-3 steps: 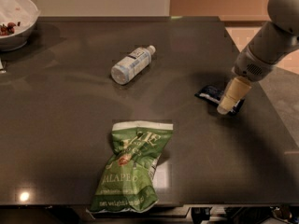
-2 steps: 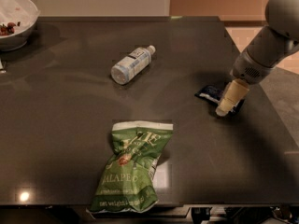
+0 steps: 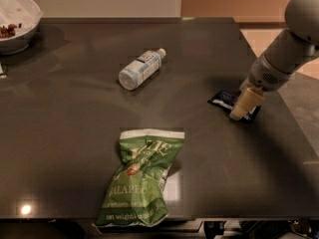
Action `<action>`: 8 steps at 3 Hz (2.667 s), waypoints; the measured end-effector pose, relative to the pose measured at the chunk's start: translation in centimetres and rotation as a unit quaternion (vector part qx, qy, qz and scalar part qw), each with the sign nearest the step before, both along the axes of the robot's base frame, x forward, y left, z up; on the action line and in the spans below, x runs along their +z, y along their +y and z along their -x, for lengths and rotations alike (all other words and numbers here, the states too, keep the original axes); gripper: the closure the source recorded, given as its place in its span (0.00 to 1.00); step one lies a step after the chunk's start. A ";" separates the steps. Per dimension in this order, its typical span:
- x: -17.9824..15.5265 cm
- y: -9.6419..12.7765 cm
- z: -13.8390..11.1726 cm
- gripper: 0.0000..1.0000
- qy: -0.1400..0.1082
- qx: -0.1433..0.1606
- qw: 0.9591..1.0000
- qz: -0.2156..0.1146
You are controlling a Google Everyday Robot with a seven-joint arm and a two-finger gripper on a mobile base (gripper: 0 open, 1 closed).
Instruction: Move rxbar blueberry near blue plastic bottle
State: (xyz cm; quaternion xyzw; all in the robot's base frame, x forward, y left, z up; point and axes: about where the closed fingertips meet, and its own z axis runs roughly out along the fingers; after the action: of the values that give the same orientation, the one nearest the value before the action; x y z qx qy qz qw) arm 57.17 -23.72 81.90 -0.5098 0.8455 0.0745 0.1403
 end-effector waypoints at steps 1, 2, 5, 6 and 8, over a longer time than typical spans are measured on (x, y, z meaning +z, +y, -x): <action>0.3 0.0 0.0 0.64 0.000 0.001 1.000 -0.001; 0.9 0.1 0.0 0.88 0.000 0.001 1.000 -0.001; 5.1 6.7 -4.5 1.00 -0.026 0.063 0.998 -0.019; 5.7 9.5 -6.6 1.00 -0.030 0.080 0.996 -0.032; 5.4 14.7 -8.6 1.00 -0.029 0.113 0.992 -0.057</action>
Offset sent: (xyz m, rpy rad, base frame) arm 0.0052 0.0188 0.0296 0.0164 -0.0163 0.0389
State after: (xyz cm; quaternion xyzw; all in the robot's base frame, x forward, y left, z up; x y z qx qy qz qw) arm 65.74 -8.99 87.33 -0.5950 0.7727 0.1231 0.1839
